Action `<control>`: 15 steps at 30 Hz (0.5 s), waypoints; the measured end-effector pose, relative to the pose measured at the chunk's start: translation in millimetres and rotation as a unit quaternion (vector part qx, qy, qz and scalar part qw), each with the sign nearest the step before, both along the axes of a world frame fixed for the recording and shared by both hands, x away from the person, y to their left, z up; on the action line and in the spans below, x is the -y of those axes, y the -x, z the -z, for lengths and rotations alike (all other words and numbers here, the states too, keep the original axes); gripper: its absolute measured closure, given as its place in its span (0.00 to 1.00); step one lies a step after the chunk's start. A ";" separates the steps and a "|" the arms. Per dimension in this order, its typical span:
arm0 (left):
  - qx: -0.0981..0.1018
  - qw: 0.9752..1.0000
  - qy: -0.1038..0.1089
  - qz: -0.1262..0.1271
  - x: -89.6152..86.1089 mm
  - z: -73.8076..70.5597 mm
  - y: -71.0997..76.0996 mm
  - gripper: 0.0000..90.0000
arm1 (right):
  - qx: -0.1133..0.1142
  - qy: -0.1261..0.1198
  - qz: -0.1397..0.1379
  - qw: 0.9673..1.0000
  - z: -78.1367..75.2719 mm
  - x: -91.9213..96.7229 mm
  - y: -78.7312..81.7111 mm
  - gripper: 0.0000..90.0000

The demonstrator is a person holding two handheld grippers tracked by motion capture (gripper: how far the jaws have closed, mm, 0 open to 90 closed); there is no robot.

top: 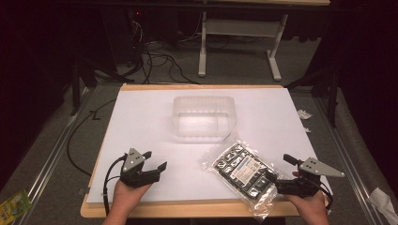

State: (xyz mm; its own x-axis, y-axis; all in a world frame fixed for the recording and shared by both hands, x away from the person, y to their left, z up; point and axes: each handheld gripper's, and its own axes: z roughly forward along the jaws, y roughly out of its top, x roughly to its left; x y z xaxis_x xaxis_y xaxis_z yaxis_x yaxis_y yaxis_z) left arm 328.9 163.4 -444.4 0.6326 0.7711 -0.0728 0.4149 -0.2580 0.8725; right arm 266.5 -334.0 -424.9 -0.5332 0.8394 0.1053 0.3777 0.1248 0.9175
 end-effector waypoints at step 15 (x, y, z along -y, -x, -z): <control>-0.022 1.000 0.014 0.005 24.0 3.8 -1.9 0.36 | -0.001 -0.006 0.006 1.000 2.9 4.6 -2.5 0.04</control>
State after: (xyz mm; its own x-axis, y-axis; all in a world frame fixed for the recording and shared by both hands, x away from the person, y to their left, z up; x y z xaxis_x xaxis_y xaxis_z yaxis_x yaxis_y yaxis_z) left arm 330.8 139.4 -448.3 0.6366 0.7615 -0.1218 0.4504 -0.2389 0.8603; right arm 269.1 -338.7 -427.8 -0.5230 0.8443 0.1168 0.3809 0.1088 0.9182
